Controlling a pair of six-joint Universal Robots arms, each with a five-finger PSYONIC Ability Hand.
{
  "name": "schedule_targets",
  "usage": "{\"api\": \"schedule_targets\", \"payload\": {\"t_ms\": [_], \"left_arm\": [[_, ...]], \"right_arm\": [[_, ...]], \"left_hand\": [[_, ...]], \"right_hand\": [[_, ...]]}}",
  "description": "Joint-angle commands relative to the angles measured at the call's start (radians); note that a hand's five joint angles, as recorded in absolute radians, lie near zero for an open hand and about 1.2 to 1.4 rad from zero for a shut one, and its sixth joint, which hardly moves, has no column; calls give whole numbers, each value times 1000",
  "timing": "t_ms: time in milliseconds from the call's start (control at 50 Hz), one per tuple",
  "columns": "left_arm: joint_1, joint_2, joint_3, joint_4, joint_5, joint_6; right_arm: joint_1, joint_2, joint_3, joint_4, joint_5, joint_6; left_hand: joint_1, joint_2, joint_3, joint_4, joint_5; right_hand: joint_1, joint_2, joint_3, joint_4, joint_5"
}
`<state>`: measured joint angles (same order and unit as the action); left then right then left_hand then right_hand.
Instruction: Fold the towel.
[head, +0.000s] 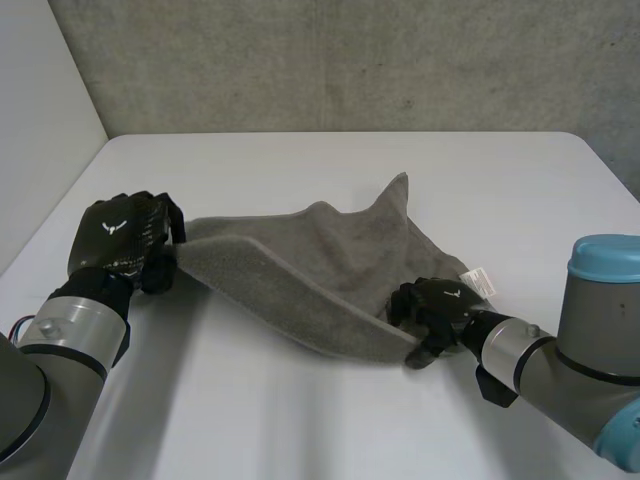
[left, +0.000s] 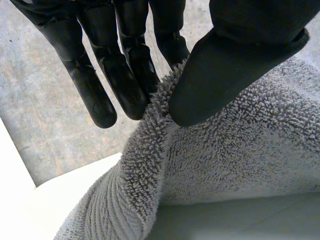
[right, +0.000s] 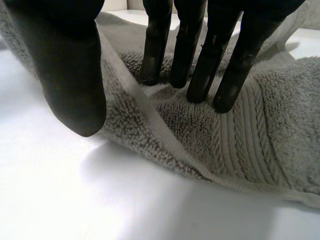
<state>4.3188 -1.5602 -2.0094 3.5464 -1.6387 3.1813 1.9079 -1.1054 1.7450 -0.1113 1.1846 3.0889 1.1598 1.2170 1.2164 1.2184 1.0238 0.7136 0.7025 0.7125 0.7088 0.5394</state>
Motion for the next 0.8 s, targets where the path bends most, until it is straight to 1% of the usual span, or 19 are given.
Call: {"api": "schedule_targets", "payload": {"t_ms": [20,220,240,260,280,300,380,420,440,460,480,520,540,580,640,700,720,760,800], "left_arm": [[1,19,1,0,-1,-1],[-1,31,5,3,0,-1],[-1,31,6,5,0,-1],[-1,31,9,5,0,-1],[-1,31,9,5,0,-1],[-1,31,11,5,0,-1],[2,34,21,5,-1,-1],[2,38,27,3,-3,-1],[2,38,28,3,-3,-1],[5,45,35,2,-3,-1],[7,51,43,-1,-3,-1],[7,61,49,-1,-3,-1],[6,72,51,-1,-3,-3],[1,80,52,-1,-1,-11],[-5,91,54,-1,-1,-47],[-10,83,51,-7,0,-90],[-10,83,51,-8,0,-90],[-10,66,47,-29,2,-115],[-7,51,47,-43,3,-119]], "right_arm": [[29,55,-42,-8,12,5],[43,53,-53,-5,3,47],[48,56,-53,-5,0,54],[51,56,-56,-5,1,57],[51,56,-56,-5,1,57],[51,56,-58,-1,3,59],[36,27,-71,13,15,50],[31,-96,-78,19,20,30],[31,-97,-78,19,20,30],[17,-175,-84,16,17,19],[17,-175,-84,16,17,19],[-53,-316,-117,34,6,1],[-53,-317,-117,35,6,1],[-93,-417,-172,146,-35,-13],[-96,-450,-217,216,-60,-21],[-110,-478,-294,382,-152,-146],[-110,-478,-294,383,-152,-147],[-115,-470,-297,423,-160,-230],[-115,-406,-300,520,-148,-416]], "left_hand": [[236,179,180,178,198],[236,179,180,178,198],[236,179,180,178,198],[236,179,180,178,198],[236,179,180,178,198],[236,179,180,178,198],[236,179,180,178,198],[236,179,180,178,198],[236,179,180,178,198],[236,179,180,178,198],[236,179,180,178,198],[236,179,180,178,198],[236,179,180,178,198],[236,179,180,178,198],[236,179,180,178,198],[236,179,180,178,198],[236,179,180,178,198],[236,179,180,178,198],[236,179,180,178,198]], "right_hand": [[111,122,112,116,111],[111,122,112,116,111],[169,180,170,174,169],[405,416,406,410,405],[408,419,409,413,407],[680,691,681,685,680],[683,694,684,687,682],[683,694,684,687,682],[683,694,684,687,682],[683,694,684,687,682],[683,694,684,687,682],[683,694,684,687,682],[683,694,684,687,682],[683,694,684,687,682],[683,694,684,687,682],[683,694,684,687,682],[683,694,684,687,682],[683,694,684,687,682],[683,694,684,687,682]]}}
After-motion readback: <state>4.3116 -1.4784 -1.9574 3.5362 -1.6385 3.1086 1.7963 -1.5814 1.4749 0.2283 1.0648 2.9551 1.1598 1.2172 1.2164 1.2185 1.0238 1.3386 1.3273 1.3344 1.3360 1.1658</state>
